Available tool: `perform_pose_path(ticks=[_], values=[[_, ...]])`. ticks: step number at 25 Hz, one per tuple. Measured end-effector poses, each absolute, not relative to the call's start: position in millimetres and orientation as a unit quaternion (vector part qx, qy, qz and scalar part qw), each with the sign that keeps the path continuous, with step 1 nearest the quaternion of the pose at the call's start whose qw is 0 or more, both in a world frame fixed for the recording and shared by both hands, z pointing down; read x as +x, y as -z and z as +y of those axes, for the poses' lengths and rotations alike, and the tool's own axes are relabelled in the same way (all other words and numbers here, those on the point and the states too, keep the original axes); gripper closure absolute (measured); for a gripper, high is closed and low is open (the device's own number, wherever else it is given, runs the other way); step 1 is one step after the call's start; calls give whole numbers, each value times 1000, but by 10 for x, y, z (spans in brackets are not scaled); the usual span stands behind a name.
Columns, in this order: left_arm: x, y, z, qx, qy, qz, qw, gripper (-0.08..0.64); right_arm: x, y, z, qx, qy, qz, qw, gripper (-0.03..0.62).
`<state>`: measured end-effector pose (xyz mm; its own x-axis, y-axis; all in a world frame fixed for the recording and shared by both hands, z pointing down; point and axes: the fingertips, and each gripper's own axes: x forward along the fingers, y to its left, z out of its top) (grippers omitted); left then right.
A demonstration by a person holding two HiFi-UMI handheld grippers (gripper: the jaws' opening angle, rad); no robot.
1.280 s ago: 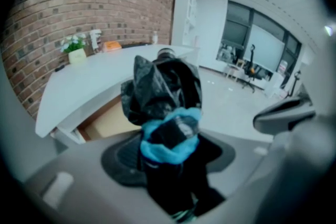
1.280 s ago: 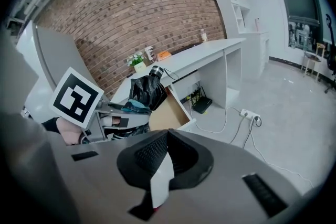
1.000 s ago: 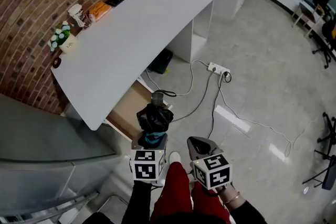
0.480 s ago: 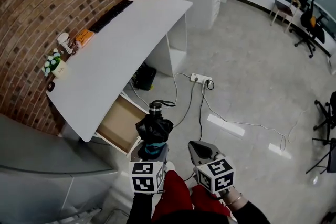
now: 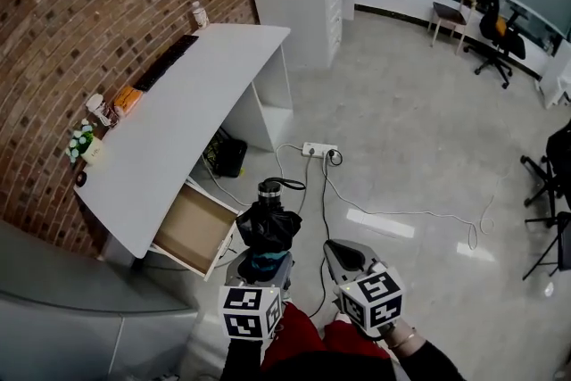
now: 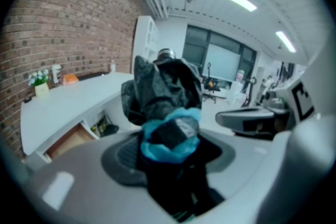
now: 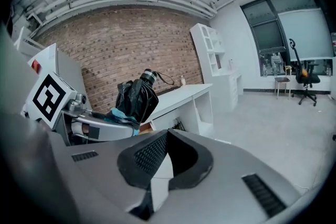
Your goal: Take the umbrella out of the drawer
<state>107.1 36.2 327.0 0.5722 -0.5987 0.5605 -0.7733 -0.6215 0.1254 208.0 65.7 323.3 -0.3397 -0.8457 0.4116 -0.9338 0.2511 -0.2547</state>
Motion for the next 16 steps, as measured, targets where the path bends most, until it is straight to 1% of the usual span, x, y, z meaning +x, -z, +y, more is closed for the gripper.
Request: perform_pose_path(ticks=[5,16], values=[[1489,-3050,621,883,-221,-378,170,301,2428,-3140,929,576,-225,-781,83,595],[1810,-2744,960,897,-200,-363,154,301,2709,-2837,1223,589,-190,-783,62,594]])
